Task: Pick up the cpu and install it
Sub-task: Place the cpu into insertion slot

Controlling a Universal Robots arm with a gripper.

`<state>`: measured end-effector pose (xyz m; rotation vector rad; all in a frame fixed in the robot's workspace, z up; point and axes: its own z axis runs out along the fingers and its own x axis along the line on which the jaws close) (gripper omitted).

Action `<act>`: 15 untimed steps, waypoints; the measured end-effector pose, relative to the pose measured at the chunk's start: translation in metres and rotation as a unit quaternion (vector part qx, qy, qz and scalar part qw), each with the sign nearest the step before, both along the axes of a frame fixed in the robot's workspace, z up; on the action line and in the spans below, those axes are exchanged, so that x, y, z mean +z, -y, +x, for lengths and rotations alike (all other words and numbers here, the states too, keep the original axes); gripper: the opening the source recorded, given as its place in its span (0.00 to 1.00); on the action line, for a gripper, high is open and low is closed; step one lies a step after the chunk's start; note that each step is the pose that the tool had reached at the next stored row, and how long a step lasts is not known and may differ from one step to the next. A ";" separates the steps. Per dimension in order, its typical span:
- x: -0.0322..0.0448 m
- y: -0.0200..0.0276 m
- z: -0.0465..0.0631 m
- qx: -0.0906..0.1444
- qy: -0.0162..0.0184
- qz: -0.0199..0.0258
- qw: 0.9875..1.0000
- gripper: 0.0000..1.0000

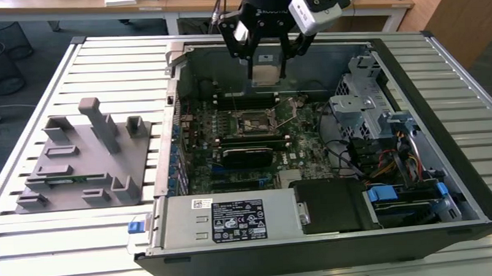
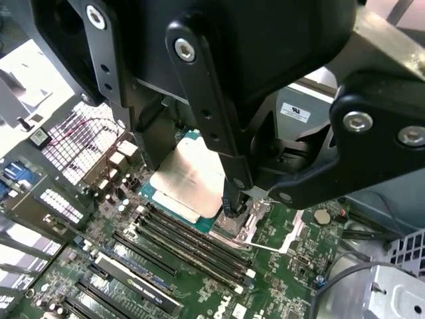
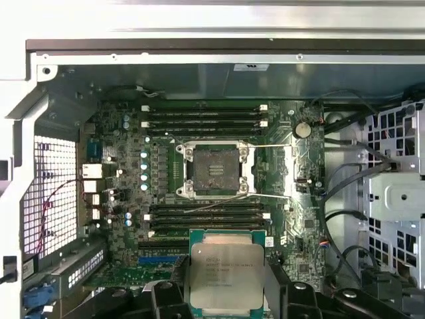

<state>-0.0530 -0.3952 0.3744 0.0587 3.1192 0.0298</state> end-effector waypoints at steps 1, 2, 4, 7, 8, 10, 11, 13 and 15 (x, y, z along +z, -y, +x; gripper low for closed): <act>-0.0001 0.0000 0.000 -0.006 0.000 0.000 1.000 0.53; -0.0002 0.0000 0.000 -0.012 0.000 0.000 1.000 0.53; -0.0005 0.0000 0.000 -0.027 0.000 0.000 1.000 0.53; -0.0010 0.0000 0.000 -0.049 0.000 0.000 0.999 0.53; -0.0012 -0.0001 0.000 -0.056 0.000 0.000 0.998 0.53; -0.0014 -0.0002 0.000 -0.070 0.000 0.000 0.998 0.53; -0.0015 -0.0003 0.000 -0.077 0.000 0.000 0.997 0.53; -0.0017 -0.0003 0.000 -0.090 0.000 -0.001 0.996 0.53; -0.0018 -0.0004 0.000 -0.105 0.000 -0.001 0.995 0.53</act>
